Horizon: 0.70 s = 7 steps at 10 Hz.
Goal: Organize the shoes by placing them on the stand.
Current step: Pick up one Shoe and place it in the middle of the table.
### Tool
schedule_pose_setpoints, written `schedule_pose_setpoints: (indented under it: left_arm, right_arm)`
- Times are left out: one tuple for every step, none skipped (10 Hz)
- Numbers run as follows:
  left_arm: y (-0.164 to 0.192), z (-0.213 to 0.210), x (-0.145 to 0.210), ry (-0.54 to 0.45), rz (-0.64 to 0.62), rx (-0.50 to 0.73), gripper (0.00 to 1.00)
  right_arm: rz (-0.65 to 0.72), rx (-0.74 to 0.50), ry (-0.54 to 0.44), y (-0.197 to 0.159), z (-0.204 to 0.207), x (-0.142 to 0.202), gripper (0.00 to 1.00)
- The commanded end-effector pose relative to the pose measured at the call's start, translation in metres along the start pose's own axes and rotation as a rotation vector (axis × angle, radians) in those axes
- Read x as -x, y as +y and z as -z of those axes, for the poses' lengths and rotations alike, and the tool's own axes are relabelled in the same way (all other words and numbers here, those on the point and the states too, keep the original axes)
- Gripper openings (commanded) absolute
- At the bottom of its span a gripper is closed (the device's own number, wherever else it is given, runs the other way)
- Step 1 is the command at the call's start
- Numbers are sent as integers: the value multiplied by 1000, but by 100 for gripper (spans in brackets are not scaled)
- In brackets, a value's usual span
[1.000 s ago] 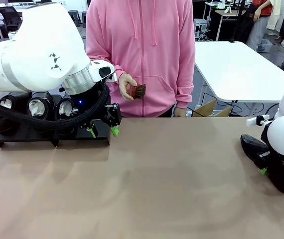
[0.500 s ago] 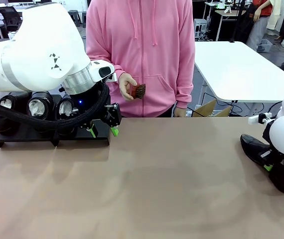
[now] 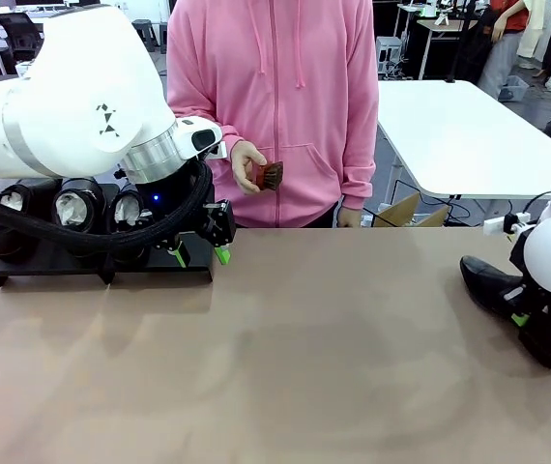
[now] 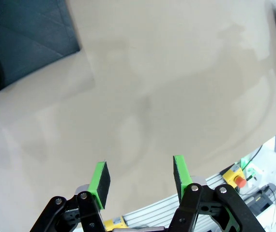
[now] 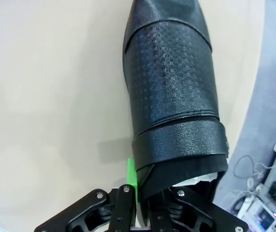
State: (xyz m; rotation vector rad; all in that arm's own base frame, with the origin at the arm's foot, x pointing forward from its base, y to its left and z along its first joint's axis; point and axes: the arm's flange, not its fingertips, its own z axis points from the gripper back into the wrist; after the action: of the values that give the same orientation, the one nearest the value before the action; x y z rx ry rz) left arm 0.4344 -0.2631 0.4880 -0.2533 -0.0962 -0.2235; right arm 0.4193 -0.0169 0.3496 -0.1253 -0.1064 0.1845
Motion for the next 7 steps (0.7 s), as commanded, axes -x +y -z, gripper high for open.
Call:
schedule_pose_setpoints:
  left_arm:
    - [2, -3, -1, -1, 2, -5, 69]
    - [2, -3, -1, -1, 2, -5, 69]
    - [2, -3, -1, -1, 2, -5, 69]
    - [2, -3, -1, -1, 2, -5, 69]
    - [2, -3, -1, -1, 2, -5, 69]
    - [2, -3, -1, -1, 2, -5, 69]
    - [2, -3, -1, -1, 2, -5, 69]
  right_arm:
    - [188, 88, -46, 26, -52, 3, 0]
    - [302, 59, -84, 50, -85, 0, 0]
    - [405, 30, -78, 79, -107, -6, 0]
    - [396, 70, -94, 118, -123, -10, 0]
    - [439, 96, -71, 159, -132, -15, 0]
    - [515, 50, -57, 200, -137, -17, 0]
    - [499, -31, -8, 232, -134, -17, 0]
